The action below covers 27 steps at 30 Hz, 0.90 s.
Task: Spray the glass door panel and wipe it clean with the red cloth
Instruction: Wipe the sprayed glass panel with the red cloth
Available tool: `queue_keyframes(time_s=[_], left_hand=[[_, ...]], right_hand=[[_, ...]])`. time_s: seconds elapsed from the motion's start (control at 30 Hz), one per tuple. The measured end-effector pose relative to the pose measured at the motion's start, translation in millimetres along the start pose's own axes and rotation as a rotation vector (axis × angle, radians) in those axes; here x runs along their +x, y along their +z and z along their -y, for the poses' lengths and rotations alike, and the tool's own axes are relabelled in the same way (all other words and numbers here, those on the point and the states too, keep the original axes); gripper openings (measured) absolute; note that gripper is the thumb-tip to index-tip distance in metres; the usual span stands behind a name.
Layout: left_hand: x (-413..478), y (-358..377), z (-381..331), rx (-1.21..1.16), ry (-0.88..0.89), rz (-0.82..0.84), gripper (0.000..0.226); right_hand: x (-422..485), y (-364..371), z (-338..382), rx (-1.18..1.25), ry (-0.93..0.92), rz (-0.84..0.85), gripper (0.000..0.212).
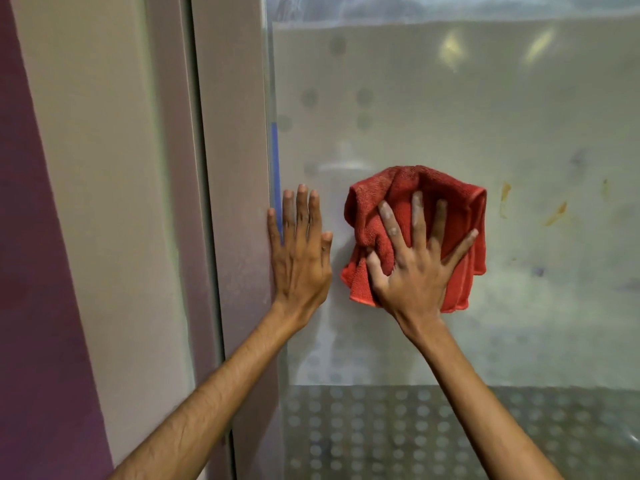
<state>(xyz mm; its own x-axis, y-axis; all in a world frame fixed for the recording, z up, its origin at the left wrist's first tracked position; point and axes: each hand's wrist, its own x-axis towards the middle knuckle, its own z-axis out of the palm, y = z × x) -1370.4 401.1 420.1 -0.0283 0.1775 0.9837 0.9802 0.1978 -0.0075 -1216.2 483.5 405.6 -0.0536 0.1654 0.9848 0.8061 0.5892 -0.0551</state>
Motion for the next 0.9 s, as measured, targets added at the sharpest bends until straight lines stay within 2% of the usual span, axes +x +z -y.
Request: queue_keyframes(time_s=[0.2,0.37,0.5,0.73,0.9], left_hand=[[8,-2,-18,-0.061,-0.066,-0.010,0.059],[42,-4,-39,-0.061,-0.040,-0.006,0.060],[60,3,-52,-0.043,-0.029,-0.026,0.061],[52,17,-70,-0.021,-0.051,-0.078,0.058],[45,20,-72,-0.006,-0.084,-0.085,0.058]], right_hand=[[8,-15,-55,0.028,0.043,0.032,0.070],[96,-31,-75,0.041,0.185,0.000,0.071],[143,-36,-67,0.022,0.118,-0.025,0.078],[79,-17,-71,-0.014,-0.051,-0.076,0.066],[2,-6,-103,-0.010,-0.085,-0.021,0.073]])
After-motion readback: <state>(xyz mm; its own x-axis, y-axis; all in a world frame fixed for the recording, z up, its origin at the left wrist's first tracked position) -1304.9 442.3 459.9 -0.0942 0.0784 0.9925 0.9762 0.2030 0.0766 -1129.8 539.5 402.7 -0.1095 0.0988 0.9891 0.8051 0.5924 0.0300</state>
